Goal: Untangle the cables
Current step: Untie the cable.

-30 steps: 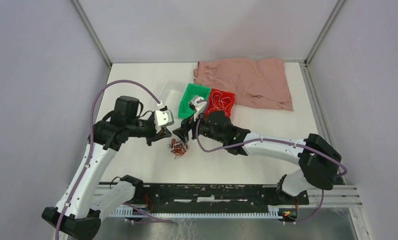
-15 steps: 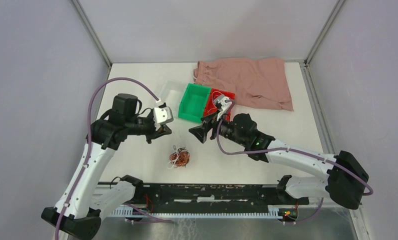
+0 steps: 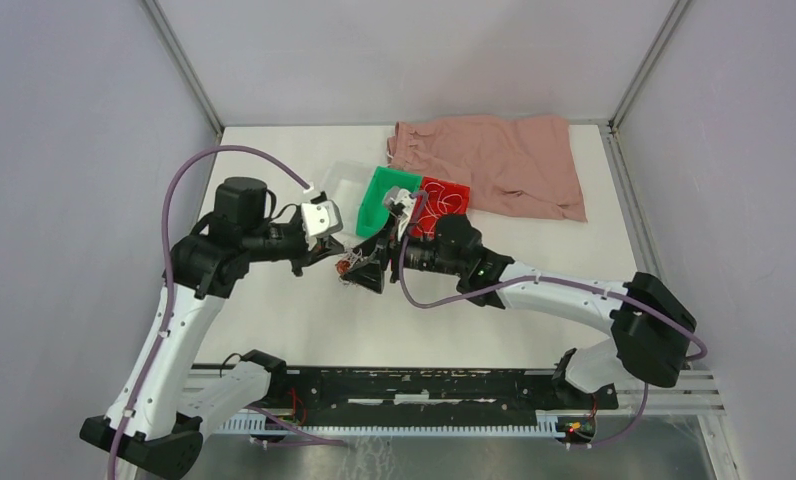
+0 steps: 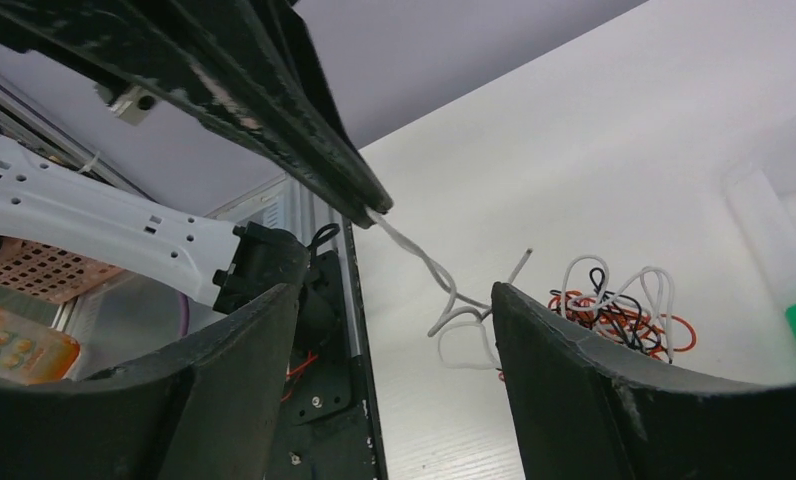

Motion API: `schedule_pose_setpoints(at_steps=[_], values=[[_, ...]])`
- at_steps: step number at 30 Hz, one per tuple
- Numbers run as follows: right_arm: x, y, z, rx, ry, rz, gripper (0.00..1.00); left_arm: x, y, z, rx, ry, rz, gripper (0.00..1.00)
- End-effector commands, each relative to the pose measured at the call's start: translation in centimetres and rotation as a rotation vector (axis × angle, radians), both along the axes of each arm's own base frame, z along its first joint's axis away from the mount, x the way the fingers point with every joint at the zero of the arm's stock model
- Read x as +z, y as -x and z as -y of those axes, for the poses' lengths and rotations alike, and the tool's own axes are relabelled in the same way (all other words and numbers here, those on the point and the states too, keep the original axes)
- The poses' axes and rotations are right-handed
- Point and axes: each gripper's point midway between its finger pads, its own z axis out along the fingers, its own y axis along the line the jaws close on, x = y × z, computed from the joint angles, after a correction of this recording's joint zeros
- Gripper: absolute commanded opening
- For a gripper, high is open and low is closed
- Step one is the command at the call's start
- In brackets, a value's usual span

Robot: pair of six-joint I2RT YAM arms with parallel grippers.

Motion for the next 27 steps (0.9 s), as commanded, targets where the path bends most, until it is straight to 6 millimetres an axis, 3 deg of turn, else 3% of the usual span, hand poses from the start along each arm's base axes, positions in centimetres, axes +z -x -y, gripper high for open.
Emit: schedule_pose_setpoints(at_steps=[1, 9, 17, 27], values=[[2.9, -1.4, -1.5, -0.025, -0.070, 0.048, 0.77, 3.7, 0.1, 0.9, -0.012, 0.086, 0.050, 0.03], [-0.4, -3.8, -2.0, -0.119, 0.027, 0.037, 0.69, 5.8, 0.8, 1.3, -0.031, 0.131, 0.064, 0.03], [-3.1, -3.9, -2.5, -0.113, 0.071, -0.004, 0.61, 7.7, 1.1, 1.7, -0.051, 0.166, 0.081, 0.03], [-9.0, -4.2, -3.3, -0.115, 0.144, -0.104, 0.59, 12.3, 0.3, 2.0, -0.052, 0.217, 0.182, 0.03]])
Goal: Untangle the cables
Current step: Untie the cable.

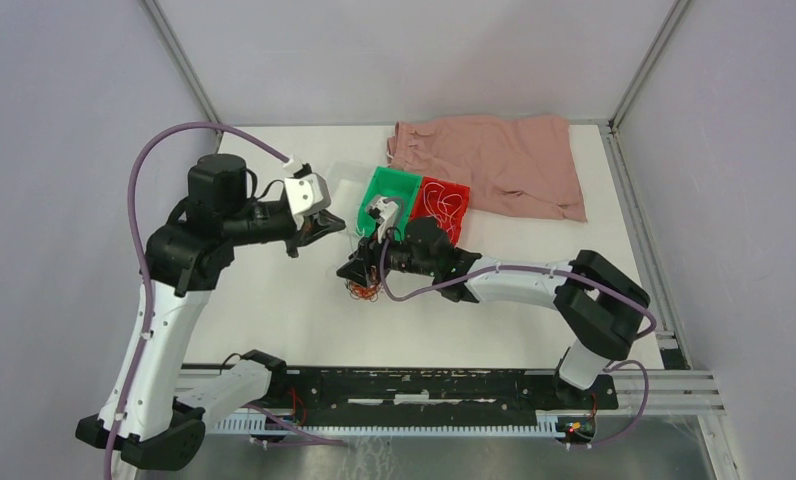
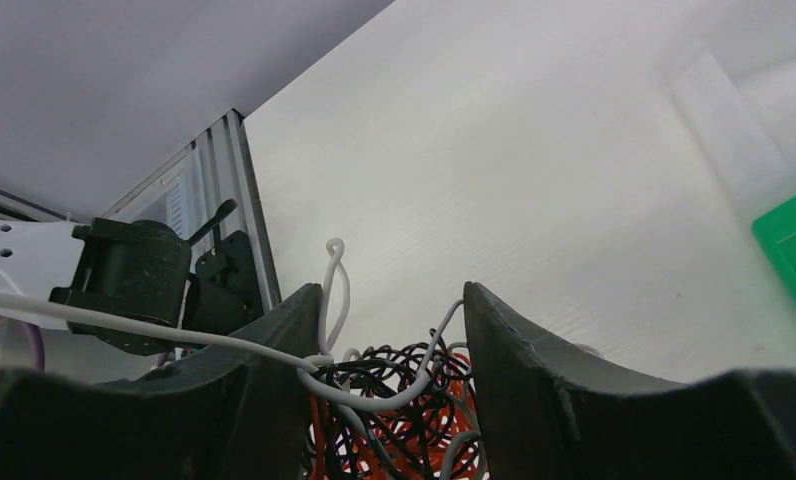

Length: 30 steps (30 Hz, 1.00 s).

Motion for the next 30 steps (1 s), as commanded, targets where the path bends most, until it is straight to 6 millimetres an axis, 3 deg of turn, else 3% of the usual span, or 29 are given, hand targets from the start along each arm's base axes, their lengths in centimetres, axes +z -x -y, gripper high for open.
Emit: schedule_pose_setpoints(at_steps=[1, 6, 12, 15, 17, 22, 24, 27, 30], values=[[-1.3, -0.3, -0.5, -0.013, -0.008, -0.027, 0.59, 5.6, 0.3, 0.8, -0.033, 0.103, 0.127, 0.03], [-3.0, -0.6, -0.1, -0.044, 0.002, -0.052, 0.60, 8.4, -1.0, 0.4, 0.019, 0.119, 0.249, 0.03], [-4.8, -0.6, 0.4, -0.082, 0.003, -0.079, 0.62, 13.3, -4.3, -1.7, 0.215, 0.153, 0.501, 0.03], [-5.1, -0.5, 0.5, -0.084, -0.003, -0.090, 0.64, 13.5, -4.8, -2.2, 0.242, 0.138, 0.534, 0.03], [-4.6, -0.5, 0.6, -0.087, -0.011, -0.087, 0.63, 10.9, -4.6, -1.9, 0.203, 0.077, 0.473, 0.03], [-3.2, -0.9, 1.2, -0.093, 0.027, -0.061, 0.60, 0.7, -3.7, -1.8, 0.106, -0.096, 0.288, 0.15], [-2.8, -1.0, 2.1, -0.095, 0.074, -0.037, 0.65, -2.9, -2.9, -2.2, 0.059, -0.166, 0.237, 0.24], [-2.4, -1.7, 4.3, -0.120, 0.147, -0.020, 0.69, -9.3, -1.4, -3.1, -0.018, -0.298, 0.109, 0.46], [-1.5, -2.6, 7.0, -0.173, 0.142, -0.029, 0.70, -14.6, -1.0, -4.0, -0.075, -0.408, 0.028, 0.59]])
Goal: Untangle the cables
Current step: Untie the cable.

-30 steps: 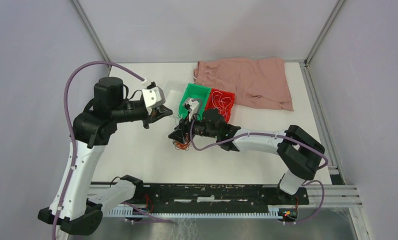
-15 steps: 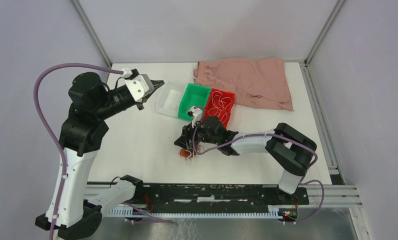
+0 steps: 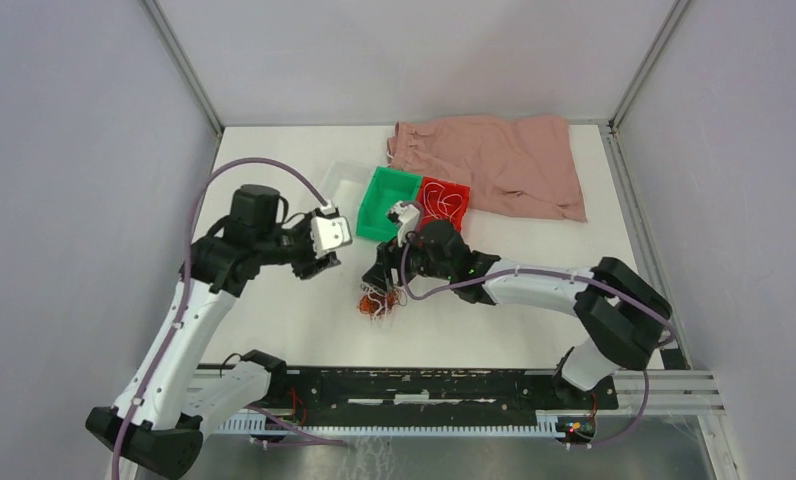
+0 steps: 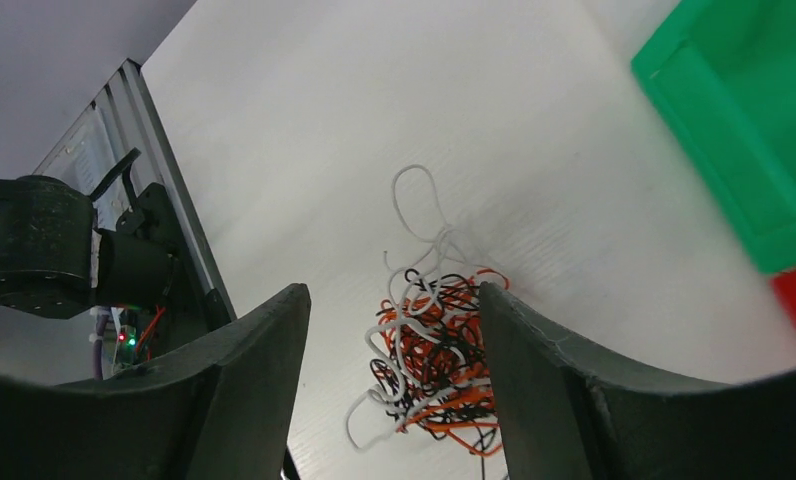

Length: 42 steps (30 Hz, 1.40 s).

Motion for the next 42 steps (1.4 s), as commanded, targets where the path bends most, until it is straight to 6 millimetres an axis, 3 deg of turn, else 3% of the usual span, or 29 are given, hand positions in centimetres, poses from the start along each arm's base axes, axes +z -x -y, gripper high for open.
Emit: schedule_pose_setpoints(at_steps=[1, 5, 8, 14, 21, 25, 29, 33, 36, 39, 42], values=[[4.2, -2.3, 3.5, -0.084, -0.024, 0.068, 0.70, -6.9, 1.8, -1.4, -0.136, -0.190, -0.088, 0.61], [5.0, -3.4, 6.8, -0.176, -0.046, 0.061, 0.71, -11.2, 1.3, -1.7, -0.220, -0.285, -0.126, 0.62], [5.4, -3.7, 8.3, -0.213, -0.059, 0.060, 0.72, -13.6, -0.3, -2.1, -0.269, -0.371, -0.120, 0.62], [6.0, -4.0, 9.8, -0.258, -0.084, 0.044, 0.71, -17.3, -2.5, -1.9, -0.400, -0.462, -0.070, 0.64], [7.0, -4.5, 10.7, -0.287, -0.121, 0.034, 0.70, -19.8, -3.8, -1.4, -0.484, -0.506, -0.044, 0.63], [7.1, -4.6, 10.8, -0.289, -0.132, 0.024, 0.69, -20.3, -4.8, -0.5, -0.489, -0.506, -0.014, 0.61], [6.9, -4.8, 10.9, -0.295, -0.141, 0.009, 0.68, -21.4, -4.6, -0.2, -0.516, -0.525, -0.037, 0.57], [6.7, -4.9, 11.1, -0.300, -0.147, 0.003, 0.66, -22.4, -4.2, -0.6, -0.534, -0.555, -0.054, 0.43], [6.7, -5.0, 11.1, -0.298, -0.150, -0.001, 0.66, -22.4, -4.0, -1.0, -0.530, -0.572, -0.050, 0.26], [7.0, -5.1, 10.7, -0.282, -0.165, -0.001, 0.68, -20.7, -4.4, -0.9, -0.505, -0.564, -0.023, 0.06], [7.4, -5.2, 10.0, -0.249, -0.175, 0.004, 0.72, -16.6, -5.1, -0.1, -0.435, -0.500, 0.044, 0.03]])
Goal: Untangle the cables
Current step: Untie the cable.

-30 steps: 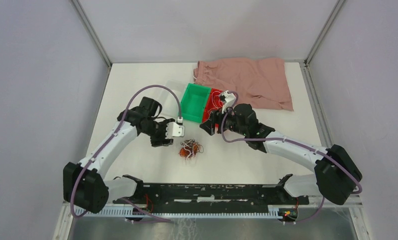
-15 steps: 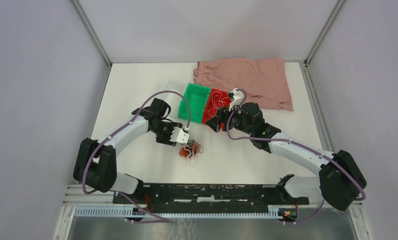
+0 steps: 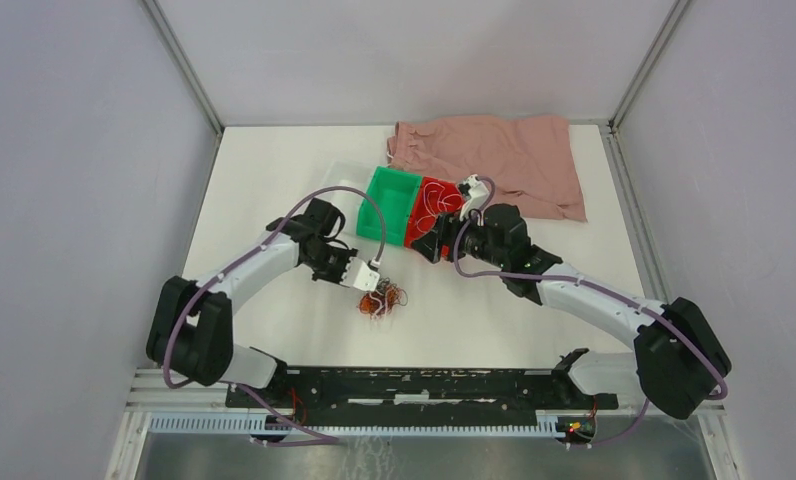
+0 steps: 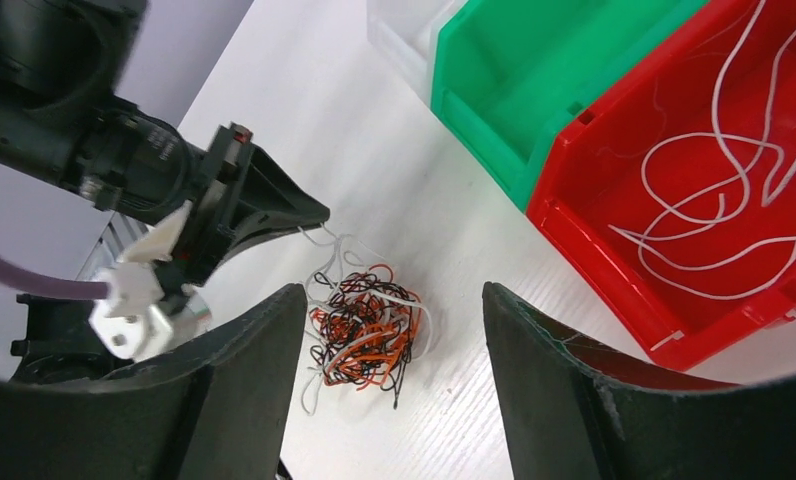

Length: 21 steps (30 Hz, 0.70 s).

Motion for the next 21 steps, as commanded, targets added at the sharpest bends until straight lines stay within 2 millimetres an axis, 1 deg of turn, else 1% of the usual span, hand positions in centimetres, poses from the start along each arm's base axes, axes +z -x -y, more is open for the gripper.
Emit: schedule_pose_setpoints(at_steps=[1, 4, 6, 7, 9, 12, 15, 18, 21], values=[[2.3, -0.5, -1.6, 0.061, -0.069, 0.056, 0.73, 7.0, -1.4, 1.6, 0.036, 0.127, 0.138, 0.03], [3.0, -0.5, -2.9, 0.119, -0.097, 0.078, 0.76, 12.1, -0.3, 2.7, 0.086, 0.248, 0.135, 0.03], [3.7, -0.1, -3.9, 0.164, -0.111, 0.103, 0.78, 14.9, 1.0, 3.3, 0.132, 0.323, 0.099, 0.03], [4.0, 0.4, -4.5, 0.195, -0.115, 0.120, 0.79, 16.5, 1.6, 3.5, 0.139, 0.356, 0.101, 0.03], [5.0, 1.6, -5.8, 0.261, -0.123, 0.175, 0.81, 18.1, 2.6, 3.7, 0.172, 0.404, 0.070, 0.03], [6.5, 3.6, -7.7, 0.354, -0.128, 0.258, 0.83, 20.0, 3.8, 4.1, 0.212, 0.465, 0.023, 0.03], [7.5, 5.3, -9.5, 0.430, -0.136, 0.304, 0.84, 21.9, 4.5, 4.5, 0.244, 0.523, -0.003, 0.03], [7.9, 5.8, -11.0, 0.460, -0.140, 0.311, 0.84, 24.1, 4.9, 4.9, 0.249, 0.575, 0.002, 0.03], [8.6, 5.5, -12.0, 0.456, -0.161, 0.322, 0.82, 26.0, 5.4, 5.1, 0.254, 0.619, 0.009, 0.03]])
